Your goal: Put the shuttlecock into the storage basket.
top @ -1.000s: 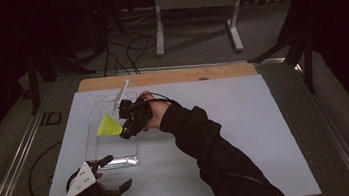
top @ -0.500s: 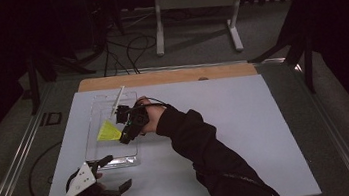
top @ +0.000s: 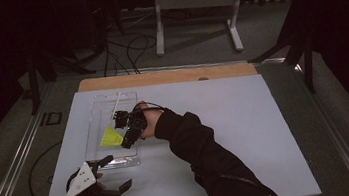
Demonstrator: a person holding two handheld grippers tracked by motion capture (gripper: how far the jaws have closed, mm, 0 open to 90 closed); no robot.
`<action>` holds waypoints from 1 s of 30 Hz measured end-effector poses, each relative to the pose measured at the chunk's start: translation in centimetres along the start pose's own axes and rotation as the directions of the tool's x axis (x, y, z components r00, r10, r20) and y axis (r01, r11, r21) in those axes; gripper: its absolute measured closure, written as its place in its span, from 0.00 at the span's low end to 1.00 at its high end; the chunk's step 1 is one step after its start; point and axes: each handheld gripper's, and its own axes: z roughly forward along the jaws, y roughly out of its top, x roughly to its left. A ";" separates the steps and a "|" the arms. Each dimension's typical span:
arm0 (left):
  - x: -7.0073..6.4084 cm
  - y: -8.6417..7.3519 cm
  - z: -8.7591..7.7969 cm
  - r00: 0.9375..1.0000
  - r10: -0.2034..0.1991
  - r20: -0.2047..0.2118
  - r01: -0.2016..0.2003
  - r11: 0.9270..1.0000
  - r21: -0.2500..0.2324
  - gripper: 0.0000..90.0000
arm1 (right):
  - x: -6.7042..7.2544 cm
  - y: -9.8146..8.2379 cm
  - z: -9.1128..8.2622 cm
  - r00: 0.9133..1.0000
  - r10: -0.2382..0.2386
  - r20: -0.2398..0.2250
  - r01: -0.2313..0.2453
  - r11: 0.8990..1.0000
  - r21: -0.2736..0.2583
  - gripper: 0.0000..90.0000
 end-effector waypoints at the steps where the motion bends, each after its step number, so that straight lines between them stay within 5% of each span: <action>1: 0.0 0.0 0.0 1.000 0.000 0.000 0.000 1.000 0.000 0.00 | 0.0 0.0 0.0 1.000 0.000 0.000 0.000 1.000 0.000 0.72; 25: 0.1 0.0 0.1 1.000 -0.008 0.006 0.008 1.000 -0.001 0.00 | 0.1 -0.1 0.7 1.000 0.001 0.025 -0.002 0.998 0.060 0.70; 26: 0.0 0.0 0.1 1.000 -0.006 0.006 0.006 1.000 -0.001 0.00 | 0.0 -0.1 0.5 1.000 0.001 0.029 -0.002 0.999 0.043 0.54; 29: 0.1 0.0 0.1 1.000 -0.007 0.005 0.007 1.000 -0.001 0.00 | 0.2 -0.1 0.3 0.999 0.004 0.033 -0.004 1.000 0.024 0.39; 30: 0.1 0.0 0.1 1.000 -0.006 0.003 0.006 1.000 -0.002 0.00 | 0.4 0.0 0.1 0.999 0.011 0.045 -0.012 1.000 0.017 0.27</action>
